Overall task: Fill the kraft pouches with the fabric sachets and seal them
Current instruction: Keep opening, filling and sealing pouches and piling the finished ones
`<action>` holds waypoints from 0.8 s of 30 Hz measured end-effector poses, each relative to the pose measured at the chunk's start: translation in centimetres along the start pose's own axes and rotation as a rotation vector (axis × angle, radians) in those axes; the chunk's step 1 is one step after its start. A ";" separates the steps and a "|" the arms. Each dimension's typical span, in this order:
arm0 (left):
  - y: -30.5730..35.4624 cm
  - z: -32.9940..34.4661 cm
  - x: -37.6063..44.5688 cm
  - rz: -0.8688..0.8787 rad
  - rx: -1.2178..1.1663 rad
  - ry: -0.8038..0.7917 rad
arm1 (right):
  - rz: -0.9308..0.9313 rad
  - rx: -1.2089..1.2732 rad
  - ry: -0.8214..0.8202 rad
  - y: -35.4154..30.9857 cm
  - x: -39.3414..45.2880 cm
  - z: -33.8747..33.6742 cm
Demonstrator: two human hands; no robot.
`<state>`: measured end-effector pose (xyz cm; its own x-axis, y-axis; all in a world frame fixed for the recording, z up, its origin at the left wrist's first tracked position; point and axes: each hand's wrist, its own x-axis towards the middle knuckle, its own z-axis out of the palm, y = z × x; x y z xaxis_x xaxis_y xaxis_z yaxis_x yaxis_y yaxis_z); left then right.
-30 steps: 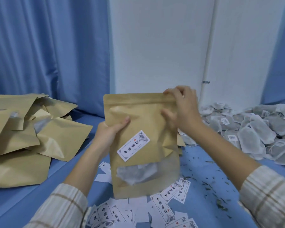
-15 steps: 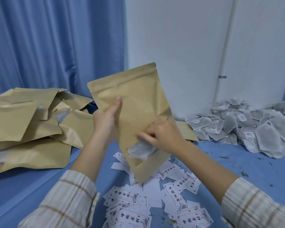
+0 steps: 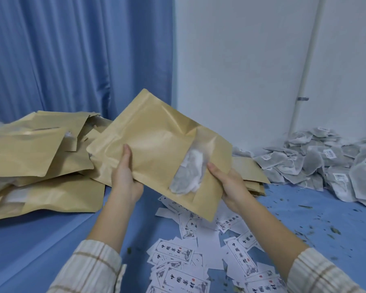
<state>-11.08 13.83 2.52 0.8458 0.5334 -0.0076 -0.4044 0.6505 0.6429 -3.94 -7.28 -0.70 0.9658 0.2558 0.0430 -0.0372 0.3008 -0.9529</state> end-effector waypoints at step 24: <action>-0.3 -5.7 8.2 -0.051 0.171 0.056 | 0.222 -0.388 -0.372 5.3 9.9 24.5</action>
<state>-6.01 21.11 -2.14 0.8410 0.5346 -0.0831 -0.2927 0.5788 0.7611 -0.88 19.38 2.04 0.7879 0.6010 -0.1343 -0.0635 -0.1377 -0.9884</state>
